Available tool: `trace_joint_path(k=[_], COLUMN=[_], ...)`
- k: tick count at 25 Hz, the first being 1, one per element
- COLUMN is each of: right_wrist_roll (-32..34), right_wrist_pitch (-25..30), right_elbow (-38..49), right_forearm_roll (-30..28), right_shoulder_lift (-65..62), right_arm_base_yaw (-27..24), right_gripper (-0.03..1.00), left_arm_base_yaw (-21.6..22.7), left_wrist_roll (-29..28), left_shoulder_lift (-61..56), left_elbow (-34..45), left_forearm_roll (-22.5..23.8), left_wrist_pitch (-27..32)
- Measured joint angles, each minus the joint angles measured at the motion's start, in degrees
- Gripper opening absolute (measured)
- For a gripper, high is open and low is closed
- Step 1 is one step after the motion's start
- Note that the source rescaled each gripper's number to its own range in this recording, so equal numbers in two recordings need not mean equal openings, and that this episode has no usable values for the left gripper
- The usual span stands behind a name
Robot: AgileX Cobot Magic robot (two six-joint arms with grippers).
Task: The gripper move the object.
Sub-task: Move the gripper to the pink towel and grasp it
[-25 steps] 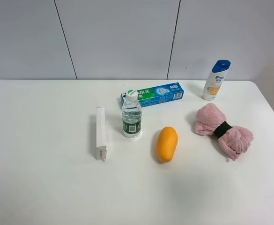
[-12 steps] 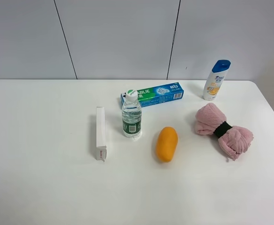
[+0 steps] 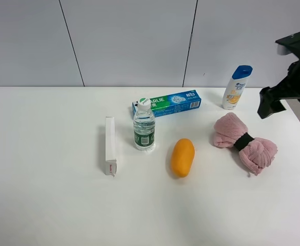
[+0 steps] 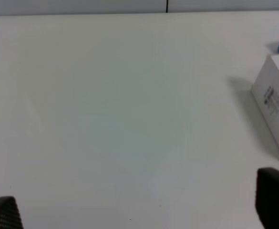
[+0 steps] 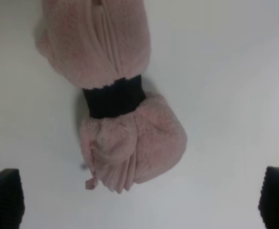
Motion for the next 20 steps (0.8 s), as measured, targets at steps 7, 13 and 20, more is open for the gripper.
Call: trace_joint_path(k=[7,13,20], right_wrist_roll=[-0.9,-1.0,-3.2], right_wrist_pitch=[-4.3,-6.4,-10.5], right_elbow=[0.0,0.0,0.0], right_forearm_roll=[-2.8,-3.5,-3.7], right_shoulder_lift=[9.2,17.2,24.6], right_arm_base_yaw=[1.7,1.7,1.7], right_gripper=[1.00,1.00,1.00], left_arm_base_yaw=[0.0,0.0,0.0], left_wrist_roll=[0.0,0.0,0.0], left_shoulder_lift=[0.0,0.0,0.0], left_elbow=[0.0,0.0,0.0], left_forearm_roll=[0.0,0.0,0.0], left_wrist_pitch=[0.0,0.0,0.0])
